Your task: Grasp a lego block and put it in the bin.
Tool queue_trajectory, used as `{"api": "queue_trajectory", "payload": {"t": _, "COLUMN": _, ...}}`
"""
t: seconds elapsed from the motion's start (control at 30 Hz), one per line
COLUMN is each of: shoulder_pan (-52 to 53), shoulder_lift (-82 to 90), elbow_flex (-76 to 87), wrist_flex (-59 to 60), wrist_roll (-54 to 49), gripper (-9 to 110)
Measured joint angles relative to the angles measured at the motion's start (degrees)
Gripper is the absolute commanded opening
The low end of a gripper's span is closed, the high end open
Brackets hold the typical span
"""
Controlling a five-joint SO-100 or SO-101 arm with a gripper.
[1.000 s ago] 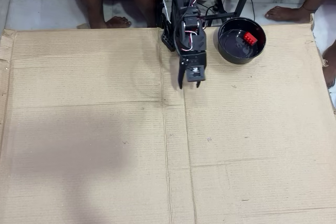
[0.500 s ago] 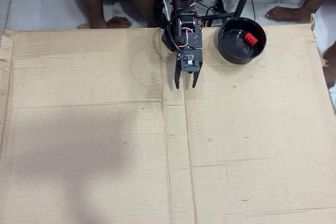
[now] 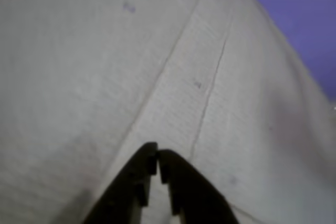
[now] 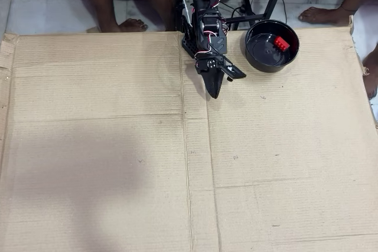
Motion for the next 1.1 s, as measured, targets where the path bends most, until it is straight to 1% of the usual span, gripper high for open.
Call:
{"api": "queue_trajectory", "payload": {"t": 0.13, "shoulder_pan": 0.0, "shoulder_lift": 0.0, "elbow_flex": 0.0, "wrist_flex": 4.1, "wrist_roll": -13.3, "gripper": 0}}
{"api": "queue_trajectory", "payload": {"t": 0.33, "shoulder_pan": 0.0, "shoulder_lift": 0.0, "elbow_flex": 0.0, "wrist_flex": 7.6, "wrist_roll": -22.9, "gripper": 0}}
{"api": "queue_trajectory", "payload": {"t": 0.63, "shoulder_pan": 0.0, "shoulder_lift": 0.1, "elbow_flex": 0.0, "wrist_flex": 7.6, "wrist_roll": -32.1, "gripper": 0}}
{"api": "queue_trajectory", "payload": {"t": 0.8, "shoulder_pan": 0.0, "shoulder_lift": 0.1, "elbow_flex": 0.0, "wrist_flex": 7.6, "wrist_roll": -35.1, "gripper": 0}}
{"api": "queue_trajectory", "payload": {"t": 1.1, "shoulder_pan": 0.0, "shoulder_lift": 0.1, "elbow_flex": 0.0, "wrist_flex": 7.6, "wrist_roll": -35.9, "gripper": 0}}
